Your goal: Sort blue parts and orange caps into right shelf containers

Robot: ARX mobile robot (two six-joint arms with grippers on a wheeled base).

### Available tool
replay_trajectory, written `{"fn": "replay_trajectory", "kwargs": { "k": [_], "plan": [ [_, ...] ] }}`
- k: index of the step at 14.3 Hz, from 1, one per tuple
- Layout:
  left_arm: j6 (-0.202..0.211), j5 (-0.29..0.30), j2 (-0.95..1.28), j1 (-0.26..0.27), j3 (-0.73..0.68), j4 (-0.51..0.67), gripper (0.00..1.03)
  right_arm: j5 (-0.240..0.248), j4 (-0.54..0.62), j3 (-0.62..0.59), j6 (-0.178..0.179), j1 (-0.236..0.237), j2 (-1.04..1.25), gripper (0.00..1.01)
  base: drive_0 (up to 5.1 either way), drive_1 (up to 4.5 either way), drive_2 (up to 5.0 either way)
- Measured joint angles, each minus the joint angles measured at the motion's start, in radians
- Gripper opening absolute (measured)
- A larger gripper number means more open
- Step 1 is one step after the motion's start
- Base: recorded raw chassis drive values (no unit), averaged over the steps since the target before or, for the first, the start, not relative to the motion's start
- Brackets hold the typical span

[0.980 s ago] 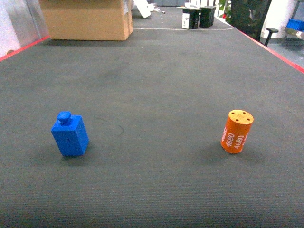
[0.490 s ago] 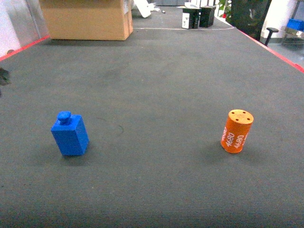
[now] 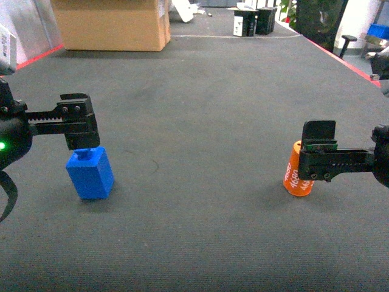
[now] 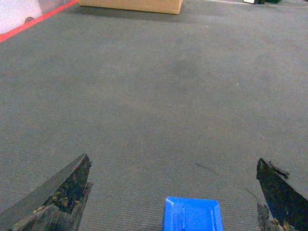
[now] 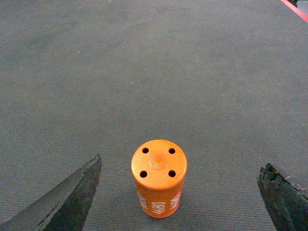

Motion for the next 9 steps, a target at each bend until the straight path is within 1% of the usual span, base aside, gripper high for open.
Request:
{"fn": "replay_trajectory", "kwargs": {
  "k": [5, 9],
  "plan": [
    [0.0, 0.035, 0.111, -0.002, 0.067, -0.016, 0.98, 0.0, -0.005, 0.082, 0.023, -0.007, 0.118, 0.98, 0.0, 0.0, 0.0],
    [0.001, 0.058, 0.185, 0.01, 0.095, -0.018, 0.98, -0.001, -0.008, 0.127, 0.035, -0.007, 0.188, 0.98, 0.0, 0.0, 0.0]
  ]
}}
